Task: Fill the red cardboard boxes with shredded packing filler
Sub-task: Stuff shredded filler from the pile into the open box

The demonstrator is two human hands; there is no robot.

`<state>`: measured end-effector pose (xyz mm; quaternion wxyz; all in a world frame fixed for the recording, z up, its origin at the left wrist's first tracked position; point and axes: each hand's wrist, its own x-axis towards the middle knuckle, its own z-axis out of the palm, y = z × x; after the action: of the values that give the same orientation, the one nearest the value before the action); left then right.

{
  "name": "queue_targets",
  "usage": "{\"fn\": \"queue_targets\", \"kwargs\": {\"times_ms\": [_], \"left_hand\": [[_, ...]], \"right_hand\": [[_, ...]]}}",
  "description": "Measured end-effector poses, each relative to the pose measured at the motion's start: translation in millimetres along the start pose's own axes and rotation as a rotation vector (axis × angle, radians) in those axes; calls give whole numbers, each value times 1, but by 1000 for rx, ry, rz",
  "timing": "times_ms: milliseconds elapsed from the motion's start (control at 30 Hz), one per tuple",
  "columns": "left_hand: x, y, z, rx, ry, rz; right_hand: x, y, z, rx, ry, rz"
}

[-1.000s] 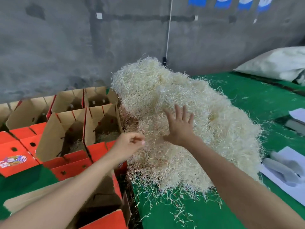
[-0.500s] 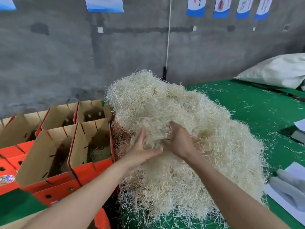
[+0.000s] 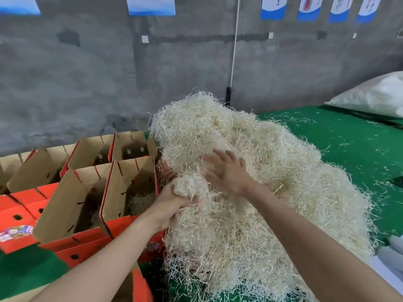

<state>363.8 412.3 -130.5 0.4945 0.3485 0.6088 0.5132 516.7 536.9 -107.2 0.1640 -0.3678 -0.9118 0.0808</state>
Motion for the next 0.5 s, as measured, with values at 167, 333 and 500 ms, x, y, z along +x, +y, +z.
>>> {"fn": "queue_targets", "kwargs": {"times_ms": [167,333,500], "left_hand": [[9,23,-21,-273,292,41],[11,23,-36,-357,309,51],[13,27,-31,-329,226,32]], "right_hand": [[-36,84,55,-453,-325,294],[-47,84,48,-290,-381,340],[-6,31,-17,-301,-18,156]]}}
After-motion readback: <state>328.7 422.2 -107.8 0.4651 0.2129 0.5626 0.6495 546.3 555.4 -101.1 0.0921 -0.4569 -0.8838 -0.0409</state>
